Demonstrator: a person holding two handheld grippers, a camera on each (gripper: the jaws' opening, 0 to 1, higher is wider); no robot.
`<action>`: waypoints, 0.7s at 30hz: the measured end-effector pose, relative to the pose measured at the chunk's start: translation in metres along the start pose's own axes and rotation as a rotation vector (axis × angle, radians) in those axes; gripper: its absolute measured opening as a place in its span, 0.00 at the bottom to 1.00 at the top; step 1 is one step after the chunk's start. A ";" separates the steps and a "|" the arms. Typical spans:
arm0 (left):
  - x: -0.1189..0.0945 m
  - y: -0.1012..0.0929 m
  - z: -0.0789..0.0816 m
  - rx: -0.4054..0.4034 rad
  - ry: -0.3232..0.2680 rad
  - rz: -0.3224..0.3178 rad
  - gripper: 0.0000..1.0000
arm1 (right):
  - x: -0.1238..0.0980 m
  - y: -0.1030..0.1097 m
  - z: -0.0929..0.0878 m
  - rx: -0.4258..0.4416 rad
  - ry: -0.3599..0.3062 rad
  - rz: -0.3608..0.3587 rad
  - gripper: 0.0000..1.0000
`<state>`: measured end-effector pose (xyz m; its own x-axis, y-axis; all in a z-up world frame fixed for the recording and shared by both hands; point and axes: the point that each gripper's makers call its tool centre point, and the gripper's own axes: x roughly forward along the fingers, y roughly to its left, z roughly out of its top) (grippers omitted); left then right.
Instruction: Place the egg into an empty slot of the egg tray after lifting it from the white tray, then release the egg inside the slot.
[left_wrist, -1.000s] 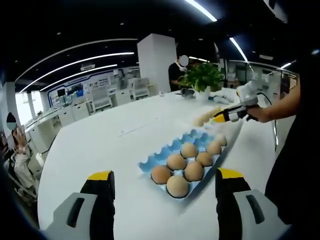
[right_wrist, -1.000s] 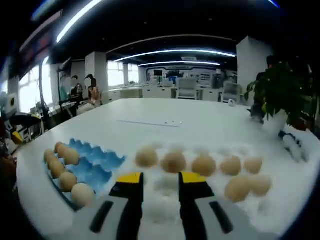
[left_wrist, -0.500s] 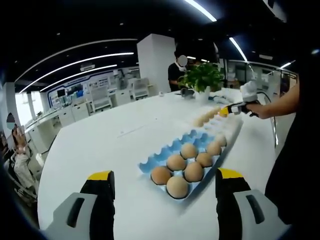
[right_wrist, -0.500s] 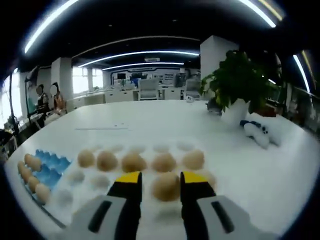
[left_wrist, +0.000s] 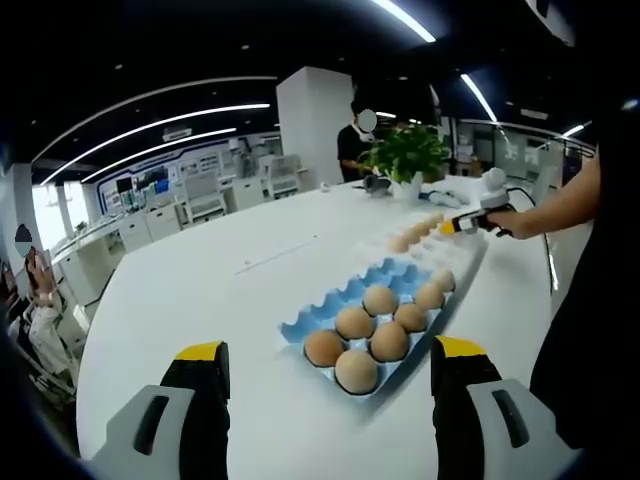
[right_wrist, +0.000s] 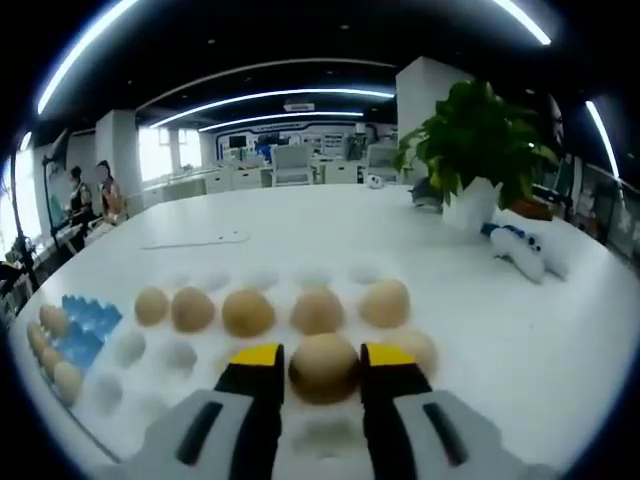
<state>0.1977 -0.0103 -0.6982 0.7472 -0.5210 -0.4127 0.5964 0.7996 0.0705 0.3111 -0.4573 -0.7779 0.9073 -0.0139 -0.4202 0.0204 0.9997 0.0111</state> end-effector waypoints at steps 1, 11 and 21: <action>0.000 0.000 0.000 0.001 -0.001 0.001 0.84 | 0.000 -0.001 0.000 0.004 -0.003 -0.003 0.29; 0.000 0.000 0.001 0.003 -0.002 0.001 0.84 | 0.000 -0.002 0.000 0.021 -0.014 -0.004 0.27; 0.000 -0.002 0.002 0.004 -0.003 -0.004 0.84 | 0.000 -0.002 0.001 -0.020 -0.003 0.004 0.26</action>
<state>0.1973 -0.0124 -0.6969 0.7459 -0.5250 -0.4099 0.6003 0.7965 0.0724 0.3111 -0.4590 -0.7773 0.9088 -0.0099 -0.4171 0.0084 1.0000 -0.0055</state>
